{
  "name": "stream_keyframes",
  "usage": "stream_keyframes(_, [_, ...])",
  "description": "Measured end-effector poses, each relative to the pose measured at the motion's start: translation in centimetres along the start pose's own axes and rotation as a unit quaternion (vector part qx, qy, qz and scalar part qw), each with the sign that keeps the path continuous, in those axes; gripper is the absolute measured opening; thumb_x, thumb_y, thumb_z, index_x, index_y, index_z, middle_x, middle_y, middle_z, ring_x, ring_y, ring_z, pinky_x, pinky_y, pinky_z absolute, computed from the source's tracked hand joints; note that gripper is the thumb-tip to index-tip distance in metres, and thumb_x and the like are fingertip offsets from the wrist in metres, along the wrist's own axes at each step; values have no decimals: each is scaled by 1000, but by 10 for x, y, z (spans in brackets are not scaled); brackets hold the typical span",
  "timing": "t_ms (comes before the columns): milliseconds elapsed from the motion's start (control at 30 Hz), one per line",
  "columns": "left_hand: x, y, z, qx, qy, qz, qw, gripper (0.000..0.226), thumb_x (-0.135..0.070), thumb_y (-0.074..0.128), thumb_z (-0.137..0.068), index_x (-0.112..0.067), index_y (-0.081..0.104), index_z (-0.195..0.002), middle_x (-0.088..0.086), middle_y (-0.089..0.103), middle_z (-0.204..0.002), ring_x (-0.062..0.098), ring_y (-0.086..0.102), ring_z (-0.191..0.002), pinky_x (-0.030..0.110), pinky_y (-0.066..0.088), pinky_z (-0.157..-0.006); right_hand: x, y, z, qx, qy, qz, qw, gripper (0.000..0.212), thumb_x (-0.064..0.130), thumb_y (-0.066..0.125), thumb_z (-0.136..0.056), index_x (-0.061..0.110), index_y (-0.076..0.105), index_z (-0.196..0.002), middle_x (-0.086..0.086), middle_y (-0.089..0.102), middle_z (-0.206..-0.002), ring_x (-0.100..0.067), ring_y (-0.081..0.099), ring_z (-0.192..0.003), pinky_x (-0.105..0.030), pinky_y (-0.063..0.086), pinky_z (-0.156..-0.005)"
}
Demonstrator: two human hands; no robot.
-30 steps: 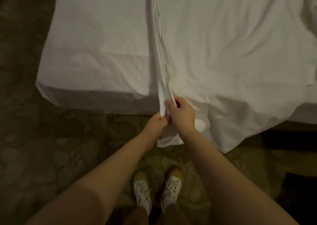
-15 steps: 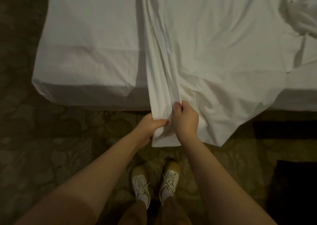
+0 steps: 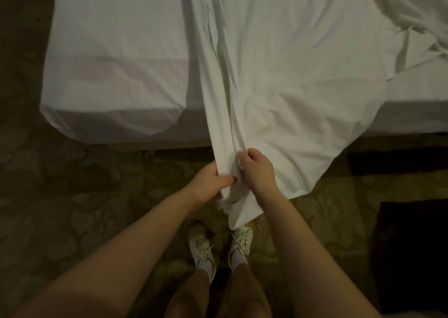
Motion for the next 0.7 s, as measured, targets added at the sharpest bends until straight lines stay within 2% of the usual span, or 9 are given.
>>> stream_keyframes(100, [6,1,14,18,-27,0,999,27,-10,53,-92,-11,57,-118,0,65,-102,13,62,-95,28,52,-84,-1,1,12,-52,-4,-3,999,22,22,44,-94,14,49,-74,-3,51,-73,-18,49,-68,-33,41,-65])
stream_keyframes(200, [3,0,26,8,-17,41,999,19,-16,52,-94,-8,64,-107,11,67,-107,25,62,-102,38,48,-94,3,-28,21,-129,25,-125,983,22,17,40,-97,17,47,-76,-3,50,-76,-22,50,-74,-33,41,-65])
stream_keyframes(300, [2,0,39,-29,-13,158,987,14,-17,48,-95,-15,62,-97,3,66,-95,17,62,-91,29,50,-82,5,-56,30,-144,46,-199,968,19,10,34,-96,12,52,-89,-3,50,-75,-17,47,-63,-23,40,-48])
stream_keyframes(400, [3,9,51,-45,-3,213,976,15,-15,45,-97,-12,58,-103,1,65,-91,13,61,-85,26,50,-76,10,-50,38,-95,27,-159,982,25,7,38,-92,9,44,-67,-4,39,-56,-17,33,-48,-18,25,-35])
stream_keyframes(433, [2,15,54,-36,9,211,977,17,-12,45,-96,-12,58,-106,2,65,-93,15,62,-88,28,50,-80,12,-43,41,-71,23,-159,984,30,11,43,-93,9,43,-63,-4,38,-52,-17,32,-47,-18,25,-37])
stream_keyframes(500, [-2,29,62,-5,37,199,979,21,-4,45,-93,-11,60,-107,4,68,-95,17,65,-91,31,51,-84,13,-30,48,-21,22,-142,989,34,29,54,-93,9,51,-65,-5,50,-56,-20,46,-53,-25,40,-47])
stream_keyframes(567, [-3,41,67,9,45,182,982,25,4,46,-89,-11,62,-102,5,68,-93,17,66,-89,30,53,-83,10,-23,55,-20,10,-44,999,36,40,58,-89,6,61,-77,-11,63,-78,-25,60,-77,-35,49,-72])
stream_keyframes(633, [-1,48,71,-3,42,174,984,24,3,48,-89,-9,60,-106,7,65,-96,20,63,-93,31,52,-84,6,-21,60,-39,-7,17,999,32,41,59,-88,10,65,-95,-6,62,-90,-22,57,-87,-34,47,-80])
stream_keyframes(700, [1,49,72,-31,35,188,981,25,-2,47,-92,-8,57,-114,7,64,-96,21,62,-93,33,52,-84,1,-24,66,-45,-5,51,998,39,42,57,-88,17,58,-118,2,56,-102,-16,51,-93,-32,44,-83])
Point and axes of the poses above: each hand's wrist, its own z-axis away from the middle knuckle, its own y-axis out of the palm, x = y × z, the point moved 4 cm from there along -z, towards the middle knuckle
